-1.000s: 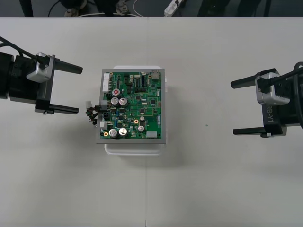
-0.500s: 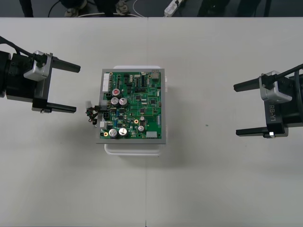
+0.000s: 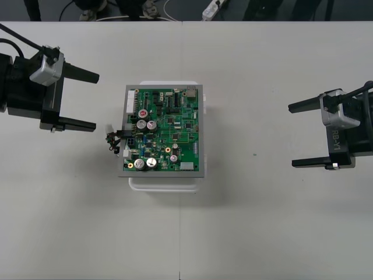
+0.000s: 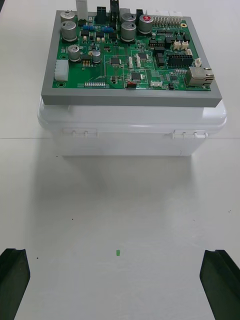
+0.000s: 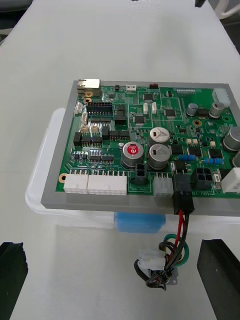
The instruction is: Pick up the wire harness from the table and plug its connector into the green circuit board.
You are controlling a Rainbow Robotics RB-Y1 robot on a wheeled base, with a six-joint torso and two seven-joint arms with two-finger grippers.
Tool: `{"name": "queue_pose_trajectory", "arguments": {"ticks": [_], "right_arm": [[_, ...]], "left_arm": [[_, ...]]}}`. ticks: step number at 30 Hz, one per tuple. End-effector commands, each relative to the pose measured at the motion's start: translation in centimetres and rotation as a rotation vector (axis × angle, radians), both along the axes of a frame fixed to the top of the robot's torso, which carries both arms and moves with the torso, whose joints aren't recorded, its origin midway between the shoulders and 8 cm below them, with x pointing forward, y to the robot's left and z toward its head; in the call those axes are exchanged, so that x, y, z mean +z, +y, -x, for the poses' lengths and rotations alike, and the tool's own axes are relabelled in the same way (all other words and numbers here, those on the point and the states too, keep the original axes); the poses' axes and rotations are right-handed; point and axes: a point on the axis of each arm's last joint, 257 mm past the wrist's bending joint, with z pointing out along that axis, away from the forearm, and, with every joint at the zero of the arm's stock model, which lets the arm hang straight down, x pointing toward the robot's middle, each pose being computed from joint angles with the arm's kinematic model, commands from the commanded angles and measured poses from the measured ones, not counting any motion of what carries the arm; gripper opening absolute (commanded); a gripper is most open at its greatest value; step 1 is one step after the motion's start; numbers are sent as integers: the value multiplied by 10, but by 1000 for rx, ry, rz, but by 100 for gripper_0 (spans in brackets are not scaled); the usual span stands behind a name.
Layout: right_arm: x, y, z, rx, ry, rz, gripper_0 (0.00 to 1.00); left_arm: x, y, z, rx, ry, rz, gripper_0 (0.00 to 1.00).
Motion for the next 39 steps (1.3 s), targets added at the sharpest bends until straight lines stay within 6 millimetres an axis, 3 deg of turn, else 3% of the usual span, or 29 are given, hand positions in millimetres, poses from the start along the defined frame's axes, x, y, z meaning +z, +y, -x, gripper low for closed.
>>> {"name": "queue_pose_trajectory", "arguments": {"ticks": [1,7,13,39], "right_arm": [[6,-7,-3,1,-47,60,100],[15,-6,-12,-18,-68,71,100],[16,0,-12,-44,-27,59,100],[13,-8,-27,-76,-31,79,100]], "left_arm": [[19,2,4,-28,-28,-60,100],[18,1,5,-33,-28,-62,100],[17,0,5,-39,-33,-67,100],[17,0,5,-39,-33,-67,100]]}}
